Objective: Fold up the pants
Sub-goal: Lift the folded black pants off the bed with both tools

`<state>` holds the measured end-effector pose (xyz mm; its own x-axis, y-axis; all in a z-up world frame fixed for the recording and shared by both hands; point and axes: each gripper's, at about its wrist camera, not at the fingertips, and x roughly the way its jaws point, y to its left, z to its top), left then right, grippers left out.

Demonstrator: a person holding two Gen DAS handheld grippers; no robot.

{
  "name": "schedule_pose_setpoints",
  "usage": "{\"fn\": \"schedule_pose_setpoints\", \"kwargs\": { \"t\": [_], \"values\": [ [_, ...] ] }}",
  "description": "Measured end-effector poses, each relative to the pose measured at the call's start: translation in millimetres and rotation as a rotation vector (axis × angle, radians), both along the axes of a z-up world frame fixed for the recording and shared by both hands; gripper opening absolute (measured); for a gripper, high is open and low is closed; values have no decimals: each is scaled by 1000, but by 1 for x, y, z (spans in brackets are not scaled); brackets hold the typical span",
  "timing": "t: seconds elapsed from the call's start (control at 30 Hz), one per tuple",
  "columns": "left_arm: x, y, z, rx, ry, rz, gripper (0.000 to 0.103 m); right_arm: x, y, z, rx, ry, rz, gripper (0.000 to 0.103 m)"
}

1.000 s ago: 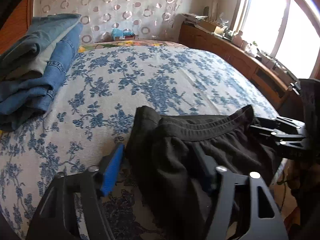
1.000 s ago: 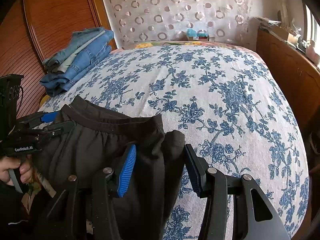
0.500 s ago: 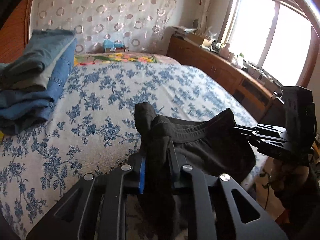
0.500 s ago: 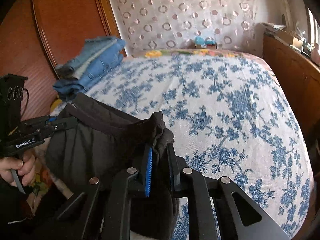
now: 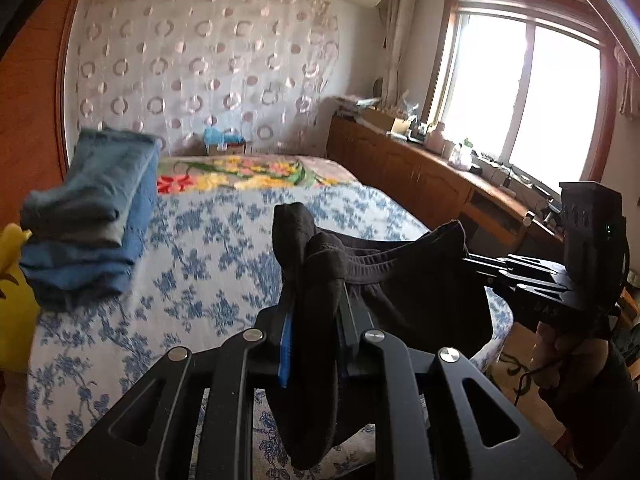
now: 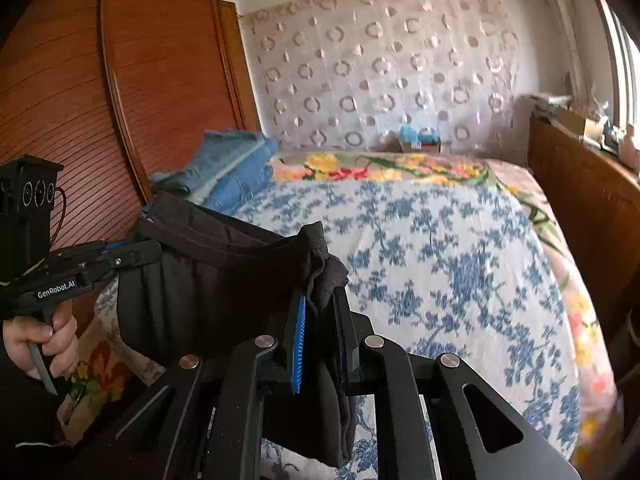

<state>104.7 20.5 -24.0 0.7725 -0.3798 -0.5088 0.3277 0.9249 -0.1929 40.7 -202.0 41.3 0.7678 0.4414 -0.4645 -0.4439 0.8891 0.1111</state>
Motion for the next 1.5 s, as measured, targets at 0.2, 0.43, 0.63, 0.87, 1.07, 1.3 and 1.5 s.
{"fn": "schedule_pose_setpoints", "kwargs": {
  "t": [0.2,0.43,0.63,0.87,1.07,1.3,1.5],
  "values": [
    [-7,1,16,6,-42,1,18,-13,-1,15,-8,-55,14,13],
    [-8,6,23,11,-65,7,18,-7,1,16,-12,-85,29,13],
    [-7,9,21,14,-65,11,18,8,4,10,-10,-90,37,13],
    [-4,17,18,14,-57,26,18,23,9,6,-7,-86,52,13],
    [3,24,21,24,-56,44,18,38,15,8,-6,-86,76,13],
    [16,35,35,29,-77,71,18,65,28,20,-9,-101,109,13],
    [38,49,42,32,-81,99,18,97,40,32,1,-120,129,13]
  ]
}}
